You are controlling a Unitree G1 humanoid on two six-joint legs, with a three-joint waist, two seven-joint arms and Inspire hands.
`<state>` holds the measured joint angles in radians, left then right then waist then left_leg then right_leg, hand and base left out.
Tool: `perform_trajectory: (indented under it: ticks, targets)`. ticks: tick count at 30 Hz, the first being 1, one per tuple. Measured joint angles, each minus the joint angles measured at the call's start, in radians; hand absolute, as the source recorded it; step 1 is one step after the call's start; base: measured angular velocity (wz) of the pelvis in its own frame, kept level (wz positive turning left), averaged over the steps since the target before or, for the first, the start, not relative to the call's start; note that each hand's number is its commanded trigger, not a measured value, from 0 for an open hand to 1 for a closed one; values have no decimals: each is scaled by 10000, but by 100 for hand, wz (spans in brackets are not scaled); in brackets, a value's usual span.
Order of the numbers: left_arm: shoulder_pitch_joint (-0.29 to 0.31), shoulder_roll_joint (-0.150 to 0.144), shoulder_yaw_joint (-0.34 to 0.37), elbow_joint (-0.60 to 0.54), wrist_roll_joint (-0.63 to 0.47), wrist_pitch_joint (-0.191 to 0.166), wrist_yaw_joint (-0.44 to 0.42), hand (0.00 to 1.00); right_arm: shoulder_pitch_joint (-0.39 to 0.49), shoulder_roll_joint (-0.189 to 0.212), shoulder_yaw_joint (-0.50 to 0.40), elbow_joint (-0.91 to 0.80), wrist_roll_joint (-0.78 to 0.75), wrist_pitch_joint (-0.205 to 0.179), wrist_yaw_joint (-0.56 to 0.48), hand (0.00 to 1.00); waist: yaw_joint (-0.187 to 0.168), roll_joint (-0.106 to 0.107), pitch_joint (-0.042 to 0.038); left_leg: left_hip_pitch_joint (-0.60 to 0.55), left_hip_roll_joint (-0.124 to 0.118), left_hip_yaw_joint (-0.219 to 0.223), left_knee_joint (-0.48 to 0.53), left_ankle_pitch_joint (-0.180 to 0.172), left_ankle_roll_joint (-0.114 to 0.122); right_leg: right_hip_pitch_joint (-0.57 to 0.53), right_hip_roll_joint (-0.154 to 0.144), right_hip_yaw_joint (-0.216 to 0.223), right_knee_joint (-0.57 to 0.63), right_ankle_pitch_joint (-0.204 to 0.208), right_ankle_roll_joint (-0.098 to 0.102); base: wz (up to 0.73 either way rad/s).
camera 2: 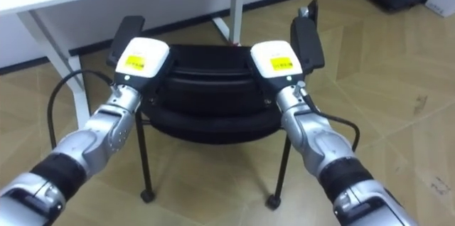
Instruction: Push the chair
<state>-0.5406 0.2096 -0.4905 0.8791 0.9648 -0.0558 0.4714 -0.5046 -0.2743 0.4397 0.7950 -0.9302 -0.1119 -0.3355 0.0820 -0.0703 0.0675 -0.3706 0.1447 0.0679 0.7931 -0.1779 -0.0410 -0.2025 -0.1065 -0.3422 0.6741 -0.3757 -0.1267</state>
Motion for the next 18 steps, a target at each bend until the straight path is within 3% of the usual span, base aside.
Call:
perform_trajectory:
  ticks: [2, 3, 4, 8, 18]
  targets:
    - [2, -70, -59, -3, 4, 94, -13, 100, 59, -31, -17, -4, -7, 33, 0, 100, -68, 66, -32, 54, -212, 425, -2030, 94, -31, 168, -6, -51, 3, -128, 82, 8]
    - [23, -86, -71, -6, 12, 110, -13, 100, 85, -24, -22, 3, -9, 43, 0, 100, -53, 66, -26, 77, -275, 471, -2291, 326, 11, 228, -9, -31, 8, -170, 139, -8]
    - [135, -93, -87, -38, 21, 126, -12, 100, 165, 6, -10, 24, -19, 44, 10, 100, -7, 54, -93, 216, -394, 487, -2503, 621, 90, 303, -21, 88, 10, -191, 323, -16]
    - [183, -127, -62, -231, 19, 268, -20, 100, 177, -32, -3, -123, -25, 66, -28, 100, -37, 61, -152, 428, -690, 665, -2977, 763, 267, 354, -170, 186, -205, -94, 450, -5]
    - [18, 74, -111, -736, 155, 532, -168, 100, 117, 118, 178, -224, 274, 485, -520, 100, 131, -288, -160, 329, -712, 663, -3089, 908, 194, 424, -118, 35, -689, -105, 452, 4]
